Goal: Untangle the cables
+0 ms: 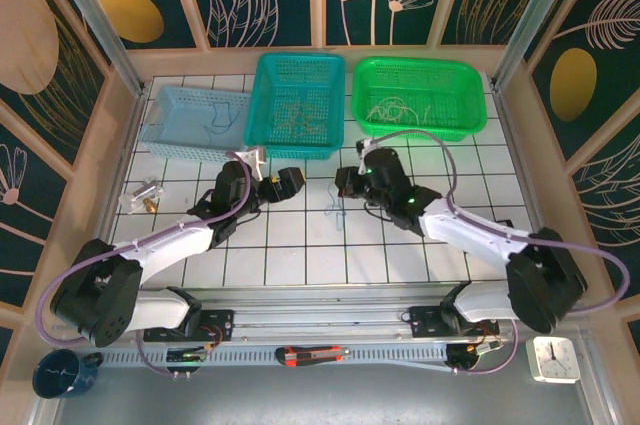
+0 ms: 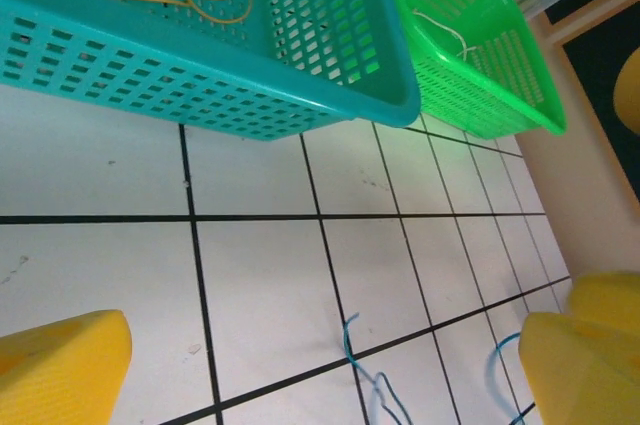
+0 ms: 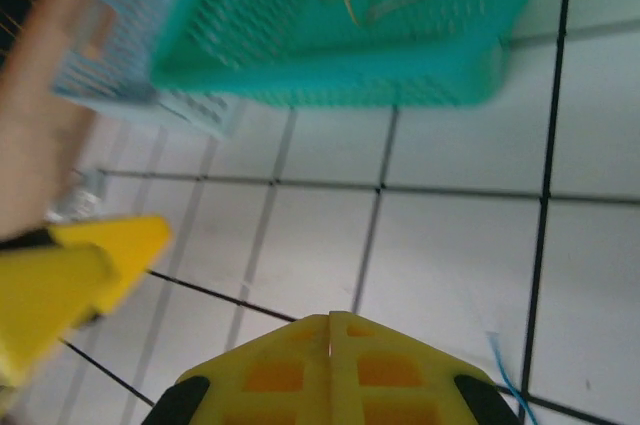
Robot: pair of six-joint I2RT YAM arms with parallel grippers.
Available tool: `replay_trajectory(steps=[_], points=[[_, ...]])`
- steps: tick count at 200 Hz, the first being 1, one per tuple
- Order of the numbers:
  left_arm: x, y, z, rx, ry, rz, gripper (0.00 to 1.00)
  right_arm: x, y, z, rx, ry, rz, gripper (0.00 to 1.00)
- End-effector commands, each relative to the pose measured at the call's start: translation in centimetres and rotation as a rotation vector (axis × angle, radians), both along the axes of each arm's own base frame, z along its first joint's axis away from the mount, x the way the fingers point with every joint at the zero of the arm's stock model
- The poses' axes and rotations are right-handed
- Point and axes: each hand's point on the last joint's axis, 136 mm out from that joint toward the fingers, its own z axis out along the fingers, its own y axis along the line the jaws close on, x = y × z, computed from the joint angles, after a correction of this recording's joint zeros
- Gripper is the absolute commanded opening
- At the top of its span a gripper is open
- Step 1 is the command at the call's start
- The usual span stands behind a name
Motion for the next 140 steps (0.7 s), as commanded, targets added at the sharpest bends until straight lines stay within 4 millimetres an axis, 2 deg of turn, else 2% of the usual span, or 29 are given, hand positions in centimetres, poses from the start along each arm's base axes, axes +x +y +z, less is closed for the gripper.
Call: replay_trajectory(steps=[1, 29, 70, 140], points=[[0.0, -0.4, 1.0, -0.052, -0.038, -0.023, 0.99, 0.3, -0.7, 3.4, 0.081, -0.028, 0.004, 0.0], [-0.5, -0.9, 1.7, -0.089, -0.075, -0.066, 0.99, 0.9, -1.8, 7.1, 0.157, -0.079, -0.01, 0.0], [-1.2, -2.1, 2.3, -0.13, -0.113, -0.15, 0.99, 1.1, -2.1, 11.4, 0.211, -0.145, -0.004, 0.0], [-1.5, -4.0, 1.1, -0.208, -0.047, -0.229, 0.99, 0.0, -1.8, 15.4, 0.301, -0.195, 0.041, 0.0]])
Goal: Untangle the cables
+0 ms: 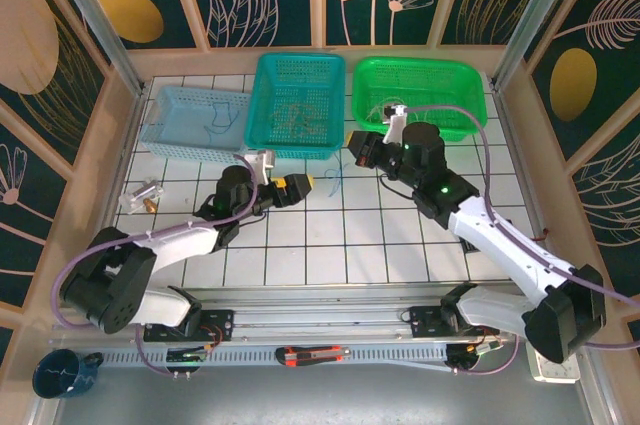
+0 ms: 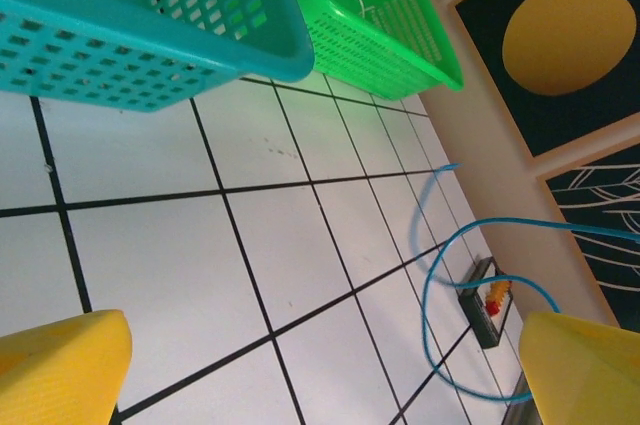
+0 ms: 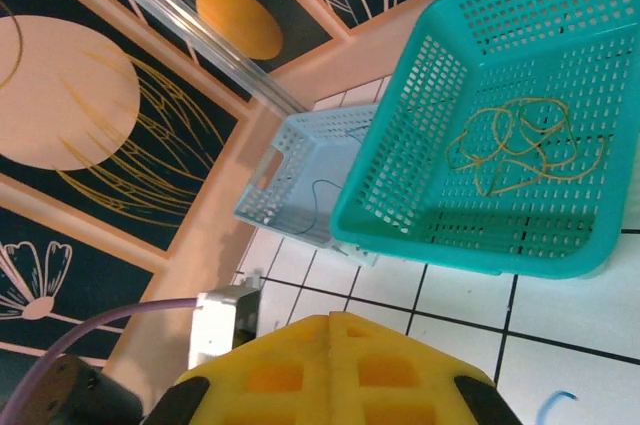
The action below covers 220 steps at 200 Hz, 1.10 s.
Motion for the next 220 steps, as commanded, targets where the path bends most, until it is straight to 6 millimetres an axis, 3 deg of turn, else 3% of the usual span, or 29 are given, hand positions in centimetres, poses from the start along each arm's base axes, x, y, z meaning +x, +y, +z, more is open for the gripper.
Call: replay_trajectory(steps=[1, 57, 136, 220], points=[[0.1, -0.9, 1.3, -0.08, -0.019, -0.048, 0.98, -0.7, 0.0, 3.1, 0.068, -0.035, 0.024, 0.0], [0.1, -2.2, 1.3, -0.153, 0.014, -0.093, 0.94, -1.1, 0.8, 4.8, 0.124, -0.055, 0.073, 0.0], [1.0, -3.2, 1.8, -0.229, 0.058, -0.102, 0.96, -1.8, 1.6, 6.4, 0.172, -0.084, 0.136, 0.0], [1.4, -3.8, 2.0, -0.321, 0.106, -0.102, 0.97, -3.4, 3.7, 7.7, 0.198, -0.116, 0.231, 0.0]])
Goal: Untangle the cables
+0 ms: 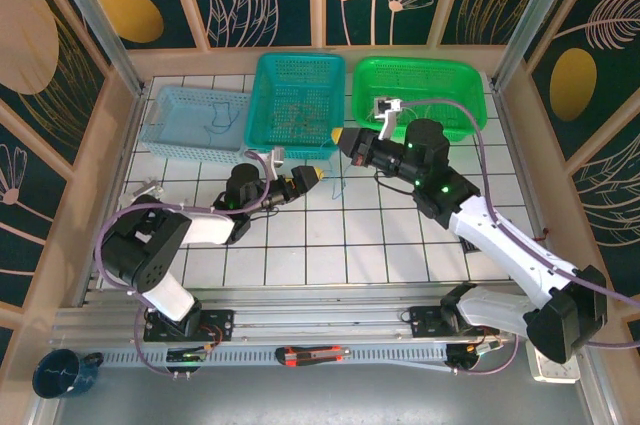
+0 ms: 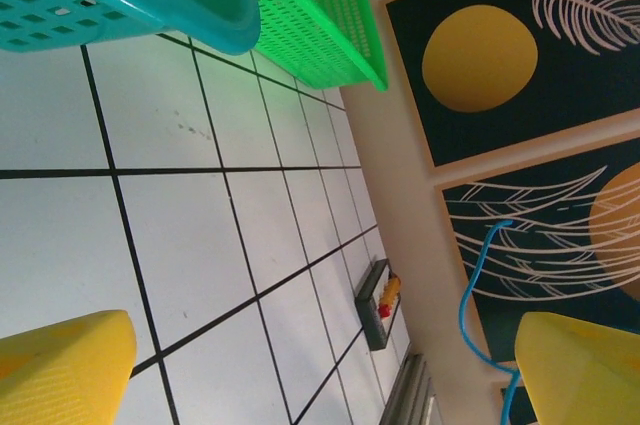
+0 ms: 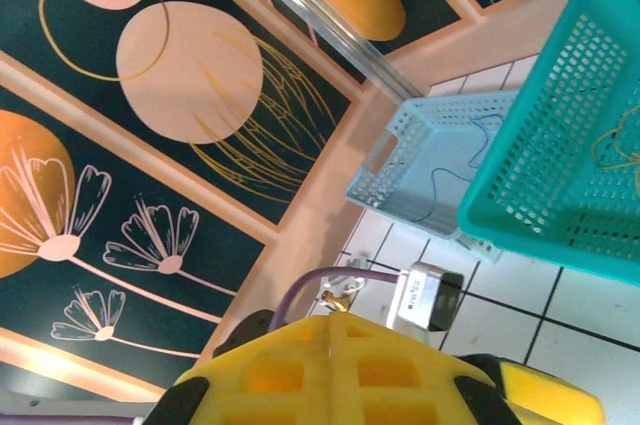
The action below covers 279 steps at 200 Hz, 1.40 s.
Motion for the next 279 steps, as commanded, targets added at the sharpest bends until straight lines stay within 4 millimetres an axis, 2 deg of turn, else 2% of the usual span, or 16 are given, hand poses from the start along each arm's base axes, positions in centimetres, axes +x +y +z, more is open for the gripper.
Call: replay_trajectory(steps=[1, 87, 115, 158, 210, 244, 279], points=[[0.4, -0.6, 2.3, -0.079, -0.043, -0.021, 0.97, -0.8, 0.7, 3.4, 0.061, -0.073, 0.041, 0.0], [-0.1, -1.2, 2.9, -0.123, -0.054, -0.068, 0.99, -1.3, 2.8, 3.2, 0.099, -0.052, 0.136, 0.0], [-0.3, -1.2, 3.3, -0.14, -0.064, -0.079, 0.98, -1.0, 2.9, 2.9, 0.091, -0.05, 0.125, 0.0], [-0.7, -0.9, 3.2, -0.133, -0.074, -0.071, 0.92, -0.1, 2.6, 2.2, 0.068, -0.047, 0.079, 0.0], [-0.4, 1.6, 1.5, 0.002, -0.078, 0.063, 0.96, 2.1, 3.2, 3.4, 0.066, -0.07, 0.051, 0.0], [-0.2, 4.2, 1.0, 0.094, -0.096, 0.179, 0.99, 3.9, 3.3, 4.1, 0.066, -0.082, 0.017, 0.0], [-0.4, 7.2, 0.9, 0.268, -0.169, 0.279, 0.99, 5.4, 3.2, 4.1, 0.052, -0.092, -0.019, 0.0]])
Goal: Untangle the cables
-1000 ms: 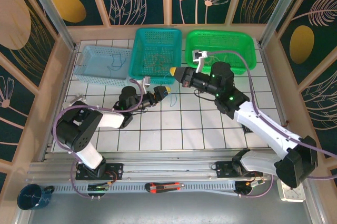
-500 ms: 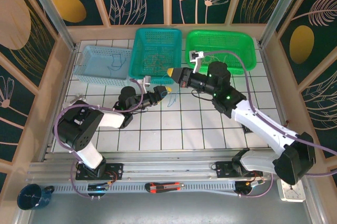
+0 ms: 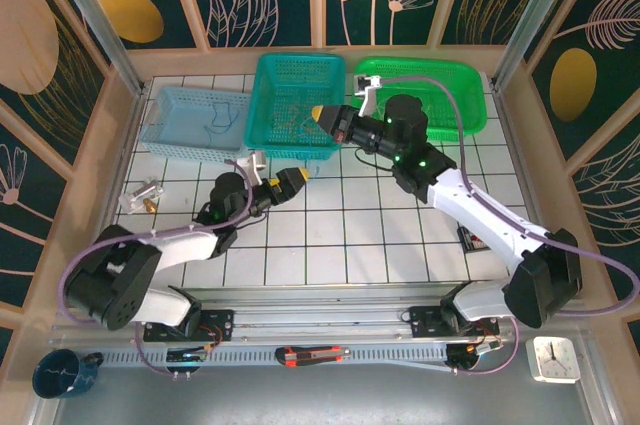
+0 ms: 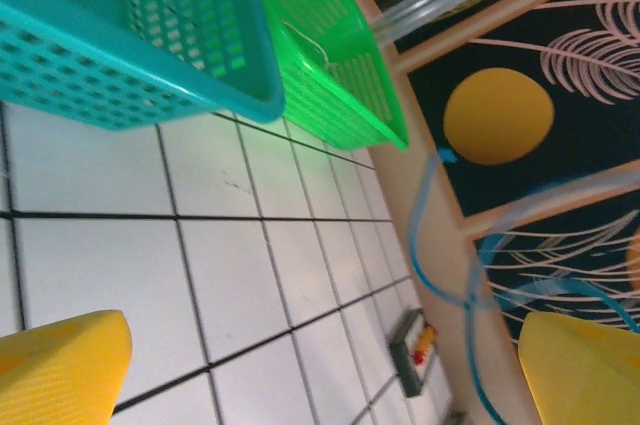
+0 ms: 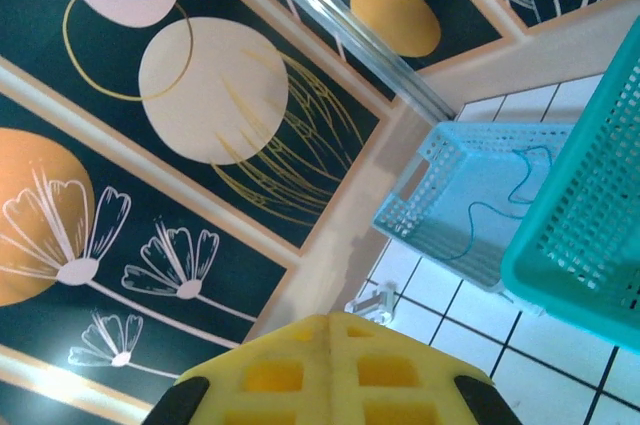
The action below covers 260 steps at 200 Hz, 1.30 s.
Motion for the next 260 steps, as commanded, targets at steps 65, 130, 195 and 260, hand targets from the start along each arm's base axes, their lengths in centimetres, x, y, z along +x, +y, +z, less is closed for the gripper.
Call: replay_trajectory(steps=[65, 130, 195, 260], points=[[-1.4, 4.7, 4.5, 0.31, -0.321, 0.113, 0.99, 2.1, 0.3, 0.4, -0.064, -0.07, -0.043, 0.0], [-3.0, 2.2, 12.1, 0.332, -0.604, -0.052, 0.96, 0.5, 2.1, -2.6, -0.167, -0.063, 0.046, 0.0], [-2.0, -0.8, 12.4, 0.366, -0.621, -0.21, 0.85, -3.7, 4.6, -2.2, -0.185, -0.113, 0.197, 0.0], [-1.5, -1.6, 12.1, 0.338, -0.616, -0.229, 0.42, -5.9, 5.1, -0.9, -0.144, -0.125, 0.247, 0.0]])
